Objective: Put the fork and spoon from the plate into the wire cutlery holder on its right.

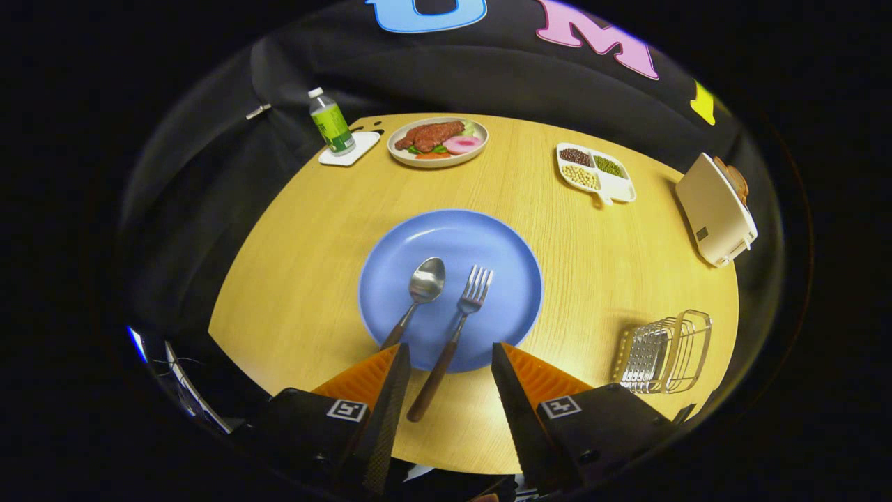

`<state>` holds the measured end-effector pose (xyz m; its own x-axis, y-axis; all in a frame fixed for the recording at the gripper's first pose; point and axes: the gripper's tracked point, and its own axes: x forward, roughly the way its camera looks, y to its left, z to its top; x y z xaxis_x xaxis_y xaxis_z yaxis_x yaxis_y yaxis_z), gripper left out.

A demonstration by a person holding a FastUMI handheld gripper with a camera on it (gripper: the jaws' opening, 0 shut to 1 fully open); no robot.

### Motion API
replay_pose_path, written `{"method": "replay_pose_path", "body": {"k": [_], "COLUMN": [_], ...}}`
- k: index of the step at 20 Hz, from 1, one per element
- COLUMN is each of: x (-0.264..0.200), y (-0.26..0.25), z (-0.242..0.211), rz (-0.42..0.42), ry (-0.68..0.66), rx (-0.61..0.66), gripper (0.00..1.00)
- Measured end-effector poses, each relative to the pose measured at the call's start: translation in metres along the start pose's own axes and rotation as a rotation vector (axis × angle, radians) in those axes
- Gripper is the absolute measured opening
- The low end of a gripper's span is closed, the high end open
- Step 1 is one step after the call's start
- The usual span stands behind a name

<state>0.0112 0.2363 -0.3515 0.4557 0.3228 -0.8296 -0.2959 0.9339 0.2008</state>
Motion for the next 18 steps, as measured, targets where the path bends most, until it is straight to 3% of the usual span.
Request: {"method": "replay_pose_path", "body": {"k": [2, 5, 8, 13, 18], "x": [0.017, 0.04, 0.056, 0.064, 0.036], "y": [0.001, -0.002, -0.004, -0.01, -0.014], "z": [-0.003, -0.008, -0.014, -0.011, 0.011], "rz": [-0.006, -0.028, -0.058, -0.071, 0.002], "ry": [0.023, 0.071, 0.118, 0.138, 0.083], "rx": [0.021, 0.053, 0.056, 0.071, 0.14], "gripper": [0.72, 0.57, 0.55, 0.1, 0.07]}}
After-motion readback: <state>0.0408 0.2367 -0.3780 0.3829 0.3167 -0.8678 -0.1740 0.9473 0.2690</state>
